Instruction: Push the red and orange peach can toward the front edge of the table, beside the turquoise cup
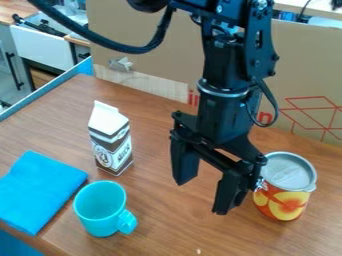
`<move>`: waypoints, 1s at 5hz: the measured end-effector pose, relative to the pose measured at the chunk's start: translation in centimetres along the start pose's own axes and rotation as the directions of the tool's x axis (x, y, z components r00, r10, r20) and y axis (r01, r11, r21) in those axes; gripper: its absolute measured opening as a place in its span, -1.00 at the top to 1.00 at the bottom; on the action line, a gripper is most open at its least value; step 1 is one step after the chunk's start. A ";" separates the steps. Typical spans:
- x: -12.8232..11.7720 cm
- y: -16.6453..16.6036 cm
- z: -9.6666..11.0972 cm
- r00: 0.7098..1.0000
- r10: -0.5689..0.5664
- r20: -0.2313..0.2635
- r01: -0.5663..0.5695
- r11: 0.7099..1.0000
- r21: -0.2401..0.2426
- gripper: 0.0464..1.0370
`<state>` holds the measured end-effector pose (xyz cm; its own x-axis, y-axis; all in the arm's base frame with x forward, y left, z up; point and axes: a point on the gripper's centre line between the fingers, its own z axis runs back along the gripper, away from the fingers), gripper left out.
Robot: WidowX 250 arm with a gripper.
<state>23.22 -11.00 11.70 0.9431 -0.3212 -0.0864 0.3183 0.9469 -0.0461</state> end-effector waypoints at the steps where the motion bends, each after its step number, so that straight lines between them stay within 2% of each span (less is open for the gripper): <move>1: -0.1 0.1 -0.6 1.000 0.006 -0.023 -0.005 1.000 0.003 -0.94; 2: 1.6 0.1 0.1 0.997 -0.006 0.071 0.003 0.999 0.048 -0.94; 3: 4.1 -1.0 1.3 0.987 0.001 0.158 -0.022 0.991 0.131 -0.94; 4: 6.8 -1.7 2.1 0.972 -0.003 0.235 -0.029 0.991 0.130 -0.94; 5: 9.3 -2.2 3.0 0.944 0.003 0.331 -0.039 0.994 0.104 -0.94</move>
<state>31.55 -16.00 13.95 0.9229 -0.2952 0.2474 0.2893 0.9553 0.0607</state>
